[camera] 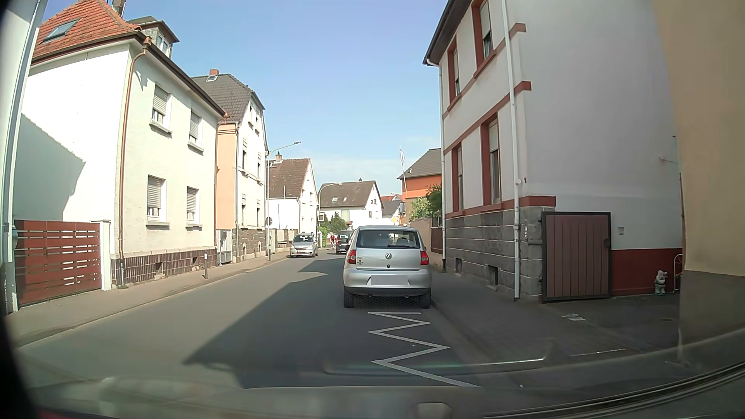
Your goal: Follow the waypoints while adhering to traffic rules and regulations
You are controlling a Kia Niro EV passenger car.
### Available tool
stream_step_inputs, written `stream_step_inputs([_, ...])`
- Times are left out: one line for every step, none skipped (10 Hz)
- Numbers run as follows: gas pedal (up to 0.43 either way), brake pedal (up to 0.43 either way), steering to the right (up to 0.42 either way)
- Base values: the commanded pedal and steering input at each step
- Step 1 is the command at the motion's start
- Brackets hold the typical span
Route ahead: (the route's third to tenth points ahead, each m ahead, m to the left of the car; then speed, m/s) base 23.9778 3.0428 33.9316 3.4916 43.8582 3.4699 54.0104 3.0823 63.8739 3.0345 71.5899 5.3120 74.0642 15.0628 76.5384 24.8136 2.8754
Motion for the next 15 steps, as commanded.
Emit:
stream_step_inputs([0.0,0.28,-0.135])
stream_step_inputs([0.0,0.28,-0.13])
stream_step_inputs([0.0,0.28,-0.124])
stream_step_inputs([0.0,0.28,-0.117])
stream_step_inputs([0.0,0.28,-0.115])
stream_step_inputs([0.0,0.28,-0.114])
stream_step_inputs([0.0,0.28,-0.11])
stream_step_inputs([0.0,0.28,-0.109])
stream_step_inputs([0.0,0.28,-0.109])
stream_step_inputs([0.0,0.28,-0.109])
stream_step_inputs([0.0,0.28,-0.11])
stream_step_inputs([0.0,0.28,-0.11])
stream_step_inputs([0.0,0.28,-0.11])
stream_step_inputs([0.0,0.28,-0.112])
stream_step_inputs([0.0,0.28,-0.118])
